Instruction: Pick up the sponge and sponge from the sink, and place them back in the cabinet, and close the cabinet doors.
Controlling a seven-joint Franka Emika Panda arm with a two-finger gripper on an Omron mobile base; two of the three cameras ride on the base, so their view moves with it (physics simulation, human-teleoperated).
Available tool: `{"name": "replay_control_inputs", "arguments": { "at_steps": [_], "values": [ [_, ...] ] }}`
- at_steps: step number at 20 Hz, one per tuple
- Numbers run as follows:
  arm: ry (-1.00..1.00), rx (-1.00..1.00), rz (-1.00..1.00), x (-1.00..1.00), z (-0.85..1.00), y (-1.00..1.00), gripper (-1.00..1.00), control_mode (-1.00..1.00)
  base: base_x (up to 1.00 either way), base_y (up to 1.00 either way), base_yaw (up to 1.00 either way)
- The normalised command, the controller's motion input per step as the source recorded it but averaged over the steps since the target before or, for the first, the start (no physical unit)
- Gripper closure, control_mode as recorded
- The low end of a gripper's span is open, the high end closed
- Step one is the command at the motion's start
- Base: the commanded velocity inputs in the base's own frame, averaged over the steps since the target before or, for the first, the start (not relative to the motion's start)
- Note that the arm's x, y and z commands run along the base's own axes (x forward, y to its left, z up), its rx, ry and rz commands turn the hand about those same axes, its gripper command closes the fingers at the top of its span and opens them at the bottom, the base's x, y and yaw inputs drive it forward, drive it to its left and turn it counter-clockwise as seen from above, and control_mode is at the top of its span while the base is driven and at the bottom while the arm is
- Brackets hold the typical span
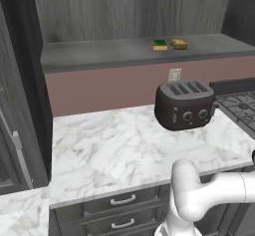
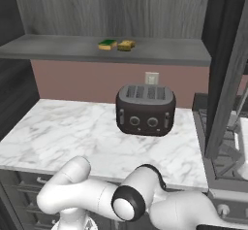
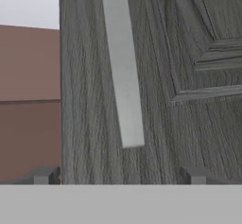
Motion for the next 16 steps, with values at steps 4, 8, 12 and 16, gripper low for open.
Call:
{"name": "replay_control_inputs", "arguments": {
  "at_steps": [4, 8, 12, 16],
  "values": [
    [0.0, 0.0, 0.0, 0.43, 0.0, 0.17, -1.0, -1.0, 0.0, 0.0, 0.0],
    [0.0, 0.0, 0.0, 0.45, 0.0, 0.16, -1.0, -1.0, 0.0, 0.0, 0.0],
    [0.0, 0.0, 0.0, 0.49, 0.0, 0.11, -1.0, -1.0, 0.0, 0.0, 0.0],
    [0.0, 0.01, -0.02, 0.5, 0.0, 0.1, -1.0, -1.0, 0.0, 0.0, 0.0]
  ]
}}
